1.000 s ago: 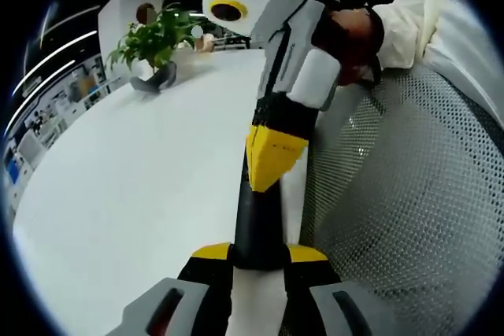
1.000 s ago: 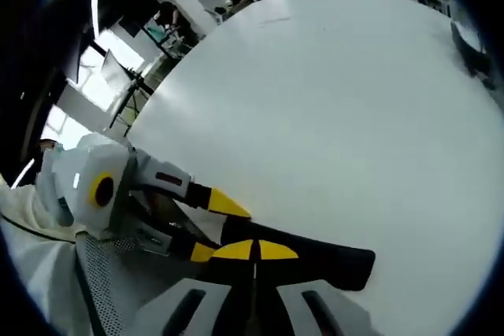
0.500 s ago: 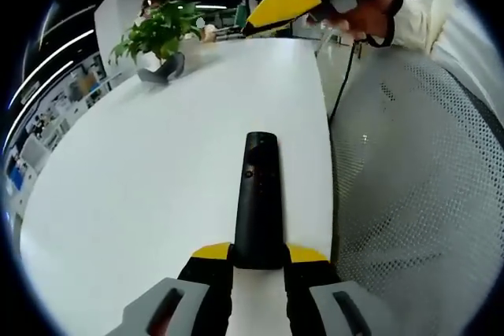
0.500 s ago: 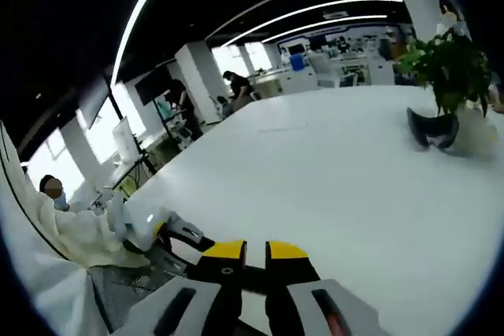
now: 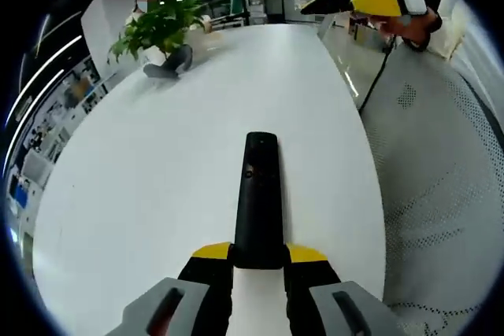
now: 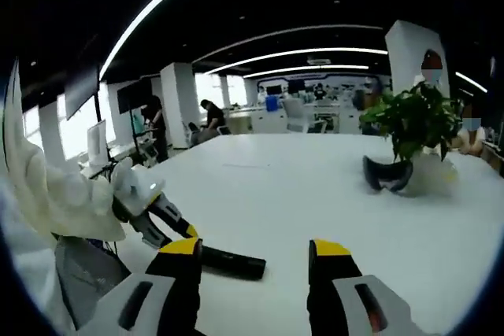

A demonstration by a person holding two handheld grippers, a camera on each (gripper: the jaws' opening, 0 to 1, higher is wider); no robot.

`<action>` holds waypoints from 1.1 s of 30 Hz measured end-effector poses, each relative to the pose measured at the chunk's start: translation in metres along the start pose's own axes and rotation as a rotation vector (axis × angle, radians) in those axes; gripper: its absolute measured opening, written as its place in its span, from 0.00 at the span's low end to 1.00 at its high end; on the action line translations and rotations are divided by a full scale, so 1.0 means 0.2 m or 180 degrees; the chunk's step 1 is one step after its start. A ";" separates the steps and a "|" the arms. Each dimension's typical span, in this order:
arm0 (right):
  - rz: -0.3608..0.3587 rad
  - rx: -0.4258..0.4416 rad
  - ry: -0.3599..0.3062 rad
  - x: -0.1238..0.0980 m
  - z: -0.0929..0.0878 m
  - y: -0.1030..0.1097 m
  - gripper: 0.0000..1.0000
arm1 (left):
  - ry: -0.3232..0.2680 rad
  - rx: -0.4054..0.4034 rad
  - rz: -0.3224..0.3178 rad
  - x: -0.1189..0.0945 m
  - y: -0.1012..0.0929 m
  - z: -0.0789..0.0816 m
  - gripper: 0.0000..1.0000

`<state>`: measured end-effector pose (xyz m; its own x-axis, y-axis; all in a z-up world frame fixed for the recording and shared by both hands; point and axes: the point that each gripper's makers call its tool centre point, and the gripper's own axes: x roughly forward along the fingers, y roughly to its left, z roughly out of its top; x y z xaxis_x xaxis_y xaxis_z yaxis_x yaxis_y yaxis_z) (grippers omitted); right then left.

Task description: Press the specified remote control buttons in sequence, fully releasing each button before pressing the next.

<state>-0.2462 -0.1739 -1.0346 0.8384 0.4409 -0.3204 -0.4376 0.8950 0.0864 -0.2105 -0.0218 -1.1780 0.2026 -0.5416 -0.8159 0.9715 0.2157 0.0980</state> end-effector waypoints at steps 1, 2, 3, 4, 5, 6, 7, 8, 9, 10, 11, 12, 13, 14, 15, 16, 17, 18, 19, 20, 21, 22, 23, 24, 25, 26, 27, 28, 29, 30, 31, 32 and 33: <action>-0.0071 0.0007 -0.0035 0.00 0.00 -0.02 0.64 | 0.0019 0.0045 0.0005 0.00 0.02 0.00 0.23; -0.0095 0.0019 -0.0058 0.00 0.01 -0.03 0.67 | 0.0038 0.0075 0.0009 -0.01 0.04 0.00 0.23; -0.0113 0.0049 -0.0060 0.01 0.00 -0.05 0.71 | 0.0051 0.0089 0.0017 -0.01 0.06 0.00 0.23; -0.0128 0.0080 -0.0040 0.02 -0.01 -0.06 0.74 | 0.0059 0.0102 0.0027 -0.01 0.08 0.01 0.23; -0.0153 0.0109 -0.0020 0.02 -0.02 -0.07 0.75 | 0.0062 0.0106 0.0031 -0.01 0.10 0.01 0.23; -0.0170 0.0104 -0.0032 0.01 -0.02 -0.07 0.75 | 0.0067 0.0103 0.0042 -0.01 0.13 0.01 0.23; -0.0197 0.0094 -0.0045 0.01 -0.01 -0.07 0.76 | 0.0070 0.0104 0.0052 -0.01 0.14 0.01 0.23; -0.0221 0.0076 -0.0067 0.01 -0.01 -0.08 0.79 | 0.0076 0.0127 0.0065 -0.01 0.17 0.01 0.23; -0.0258 0.0039 -0.0064 0.02 -0.01 -0.08 0.81 | 0.0084 0.0150 0.0069 0.00 0.18 0.01 0.23; -0.0282 0.0009 -0.0042 0.02 -0.02 -0.08 0.83 | 0.0094 0.0166 0.0068 0.00 0.20 0.01 0.23; -0.0301 -0.0045 -0.0041 0.02 -0.02 -0.08 0.83 | 0.0100 0.0183 0.0068 0.00 0.21 0.01 0.23; -0.0330 -0.0077 -0.0044 0.02 -0.02 -0.08 0.81 | 0.0102 0.0196 0.0066 0.01 0.23 0.02 0.23; -0.0406 -0.0128 -0.0049 0.01 -0.02 -0.10 0.80 | 0.0105 0.0206 0.0061 0.01 0.25 0.02 0.23; -0.0424 -0.0128 -0.0039 0.01 -0.02 -0.11 0.80 | 0.0115 0.0215 0.0056 0.02 0.28 0.03 0.23; -0.0428 -0.0098 -0.0042 0.01 -0.02 -0.12 0.80 | 0.0123 0.0225 0.0057 0.03 0.29 0.03 0.23; -0.0421 -0.0055 -0.0036 0.01 -0.02 -0.12 0.82 | 0.0128 0.0239 0.0066 0.04 0.32 0.04 0.23; -0.0418 -0.0032 -0.0018 0.01 -0.03 -0.12 0.82 | 0.0131 0.0249 0.0071 0.04 0.34 0.05 0.23; -0.0426 -0.0034 0.0003 0.02 -0.04 -0.13 0.81 | 0.0133 0.0265 0.0075 0.05 0.36 0.05 0.23; -0.0447 -0.0052 0.0038 0.02 -0.05 -0.13 0.81 | 0.0139 0.0286 0.0078 0.05 0.39 0.06 0.23; -0.0453 -0.0069 0.0048 0.02 -0.05 -0.13 0.81 | 0.0144 0.0308 0.0077 0.06 0.41 0.07 0.23; -0.0456 -0.0085 0.0065 0.02 -0.05 -0.13 0.81 | 0.0160 0.0353 0.0075 0.06 0.44 0.07 0.23; -0.0459 -0.0098 0.0080 0.03 -0.06 -0.13 0.81 | 0.0168 0.0364 0.0086 0.07 0.47 0.07 0.23; -0.0460 -0.0108 0.0094 0.03 -0.06 -0.13 0.80 | 0.0174 0.0351 0.0094 0.08 0.51 0.08 0.23; -0.0466 -0.0119 0.0121 0.03 -0.07 -0.13 0.80 | 0.0168 0.0351 0.0091 0.08 0.53 0.08 0.23; -0.0470 -0.0125 0.0135 0.03 -0.07 -0.13 0.80 | 0.0163 0.0357 0.0088 0.09 0.56 0.08 0.23; -0.0471 -0.0126 0.0163 0.03 -0.08 -0.13 0.80 | 0.0173 0.0363 0.0091 0.10 0.58 0.08 0.23; -0.0473 -0.0125 0.0182 0.03 -0.09 -0.13 0.79 | 0.0180 0.0371 0.0091 0.10 0.59 0.08 0.23; -0.0486 -0.0134 0.0234 0.04 -0.10 -0.13 0.79 | 0.0202 0.0409 0.0089 0.11 0.62 0.09 0.23; -0.0499 -0.0147 0.0236 0.04 -0.10 -0.13 0.79 | 0.0220 0.0422 0.0101 0.11 0.65 0.09 0.23; -0.0514 -0.0162 0.0243 0.04 -0.10 -0.14 0.79 | 0.0230 0.0417 0.0111 0.11 0.68 0.09 0.23; -0.0522 -0.0166 0.0250 0.04 -0.11 -0.14 0.79 | 0.0224 0.0414 0.0120 0.12 0.71 0.10 0.23; -0.0528 -0.0165 0.0260 0.04 -0.11 -0.14 0.80 | 0.0222 0.0410 0.0130 0.12 0.74 0.10 0.23; -0.0533 -0.0157 0.0270 0.04 -0.11 -0.14 0.80 | 0.0225 0.0417 0.0141 0.12 0.77 0.10 0.23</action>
<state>-0.2346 -0.1981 -1.0602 0.8713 0.2770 -0.4051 -0.3115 0.9500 -0.0204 -0.0542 -0.0191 -1.1712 0.2408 -0.4743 -0.8468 0.9705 0.1277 0.2045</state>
